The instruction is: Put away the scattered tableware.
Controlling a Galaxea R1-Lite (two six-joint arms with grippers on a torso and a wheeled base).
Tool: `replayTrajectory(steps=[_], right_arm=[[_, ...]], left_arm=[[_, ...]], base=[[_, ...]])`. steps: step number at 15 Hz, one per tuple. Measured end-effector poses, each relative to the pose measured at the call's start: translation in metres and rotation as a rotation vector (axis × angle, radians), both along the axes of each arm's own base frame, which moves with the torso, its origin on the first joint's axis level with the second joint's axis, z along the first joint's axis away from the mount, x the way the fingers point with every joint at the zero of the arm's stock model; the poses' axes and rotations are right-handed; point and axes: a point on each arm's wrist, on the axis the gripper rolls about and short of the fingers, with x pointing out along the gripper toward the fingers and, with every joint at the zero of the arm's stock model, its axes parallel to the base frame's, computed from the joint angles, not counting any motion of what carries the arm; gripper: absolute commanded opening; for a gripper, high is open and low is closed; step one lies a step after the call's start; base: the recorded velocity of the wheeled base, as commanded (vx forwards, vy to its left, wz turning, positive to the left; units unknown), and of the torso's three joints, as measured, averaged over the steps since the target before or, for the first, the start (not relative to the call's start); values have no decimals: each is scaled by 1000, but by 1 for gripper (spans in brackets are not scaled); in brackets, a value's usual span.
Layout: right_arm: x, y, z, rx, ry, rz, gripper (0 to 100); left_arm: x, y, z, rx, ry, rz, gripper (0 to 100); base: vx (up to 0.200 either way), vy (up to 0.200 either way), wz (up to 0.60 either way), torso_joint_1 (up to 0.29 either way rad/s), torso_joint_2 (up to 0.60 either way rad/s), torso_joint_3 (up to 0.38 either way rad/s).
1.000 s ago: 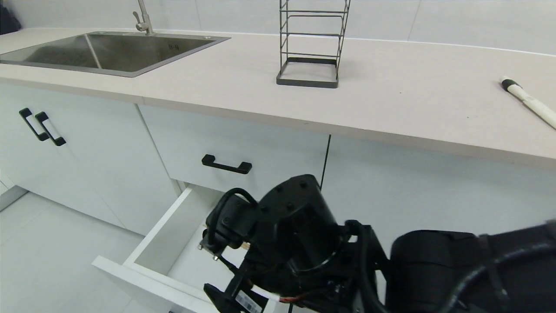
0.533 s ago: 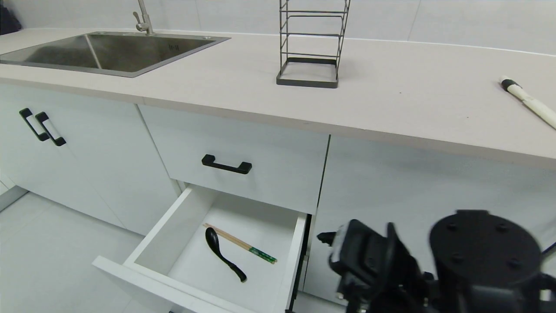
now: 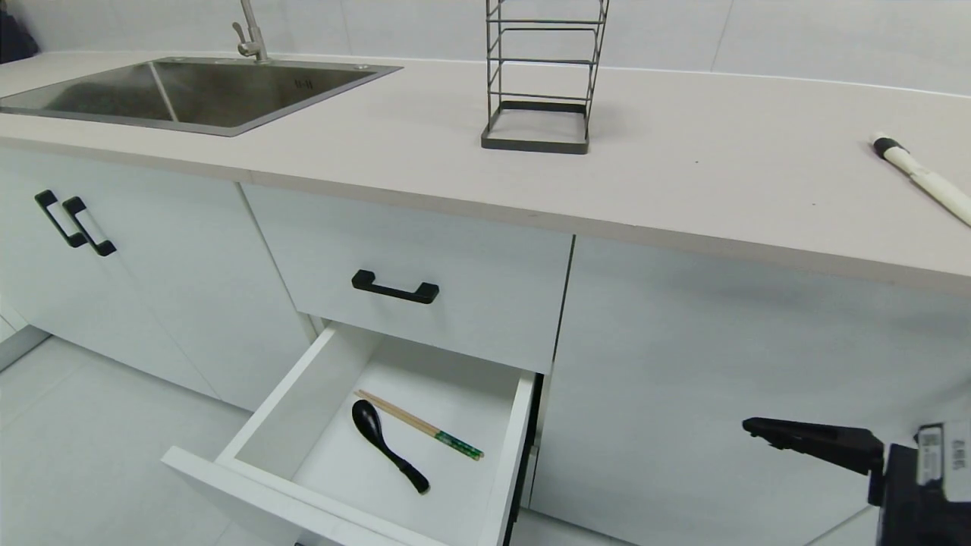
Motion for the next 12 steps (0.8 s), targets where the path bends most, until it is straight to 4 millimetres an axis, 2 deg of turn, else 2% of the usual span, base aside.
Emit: replayTrajectory(steps=[3, 6, 9, 12], right_arm=[[-13, -25, 6, 93, -27, -59, 100], [-38, -62, 4, 248, -95, -138, 100], [-60, -89, -14, 340, -156, -232, 100], [-77, -102, -35, 349, -182, -330, 100]], left_arm=[[0, 0, 0, 0, 0, 0, 100], [0, 0, 0, 0, 0, 0, 100], [0, 0, 0, 0, 0, 0, 100], [0, 0, 0, 0, 0, 0, 100]], base=[[0, 0, 0, 0, 0, 0], [0, 0, 0, 0, 0, 0], [0, 0, 0, 0, 0, 0], [0, 0, 0, 0, 0, 0]])
